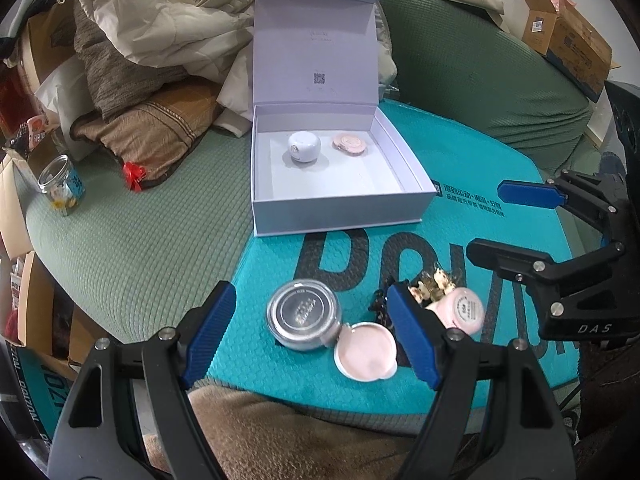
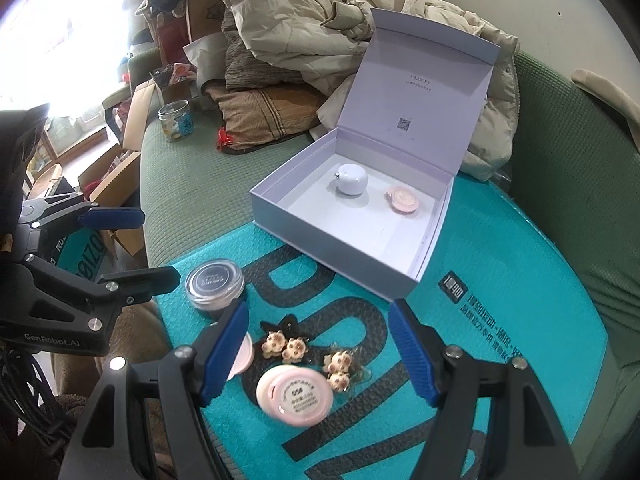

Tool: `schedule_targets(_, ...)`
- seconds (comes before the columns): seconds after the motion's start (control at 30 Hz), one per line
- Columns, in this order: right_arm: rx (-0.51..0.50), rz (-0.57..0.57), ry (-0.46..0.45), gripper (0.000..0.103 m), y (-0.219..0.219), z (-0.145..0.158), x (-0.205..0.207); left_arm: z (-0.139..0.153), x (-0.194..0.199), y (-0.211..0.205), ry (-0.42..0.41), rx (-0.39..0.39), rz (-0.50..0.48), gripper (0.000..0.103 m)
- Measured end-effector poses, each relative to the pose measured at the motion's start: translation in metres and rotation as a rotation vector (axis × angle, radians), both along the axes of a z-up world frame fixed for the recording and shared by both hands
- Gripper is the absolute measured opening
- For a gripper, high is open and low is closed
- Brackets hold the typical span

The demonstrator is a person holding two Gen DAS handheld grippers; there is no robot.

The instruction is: Organize objects

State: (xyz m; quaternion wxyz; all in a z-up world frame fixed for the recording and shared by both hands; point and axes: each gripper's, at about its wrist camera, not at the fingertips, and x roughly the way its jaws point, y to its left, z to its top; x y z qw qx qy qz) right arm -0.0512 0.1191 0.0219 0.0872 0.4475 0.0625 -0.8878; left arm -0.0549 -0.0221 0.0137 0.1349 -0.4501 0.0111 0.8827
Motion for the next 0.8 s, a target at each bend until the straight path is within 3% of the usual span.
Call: schedule_targets(0.8, -0.098, -0.030, -0.019, 0.073, 0.017, -0.026, 0.049, -0.026, 0.048, 0.009, -0.044, 0.028, 0.053, 0.077)
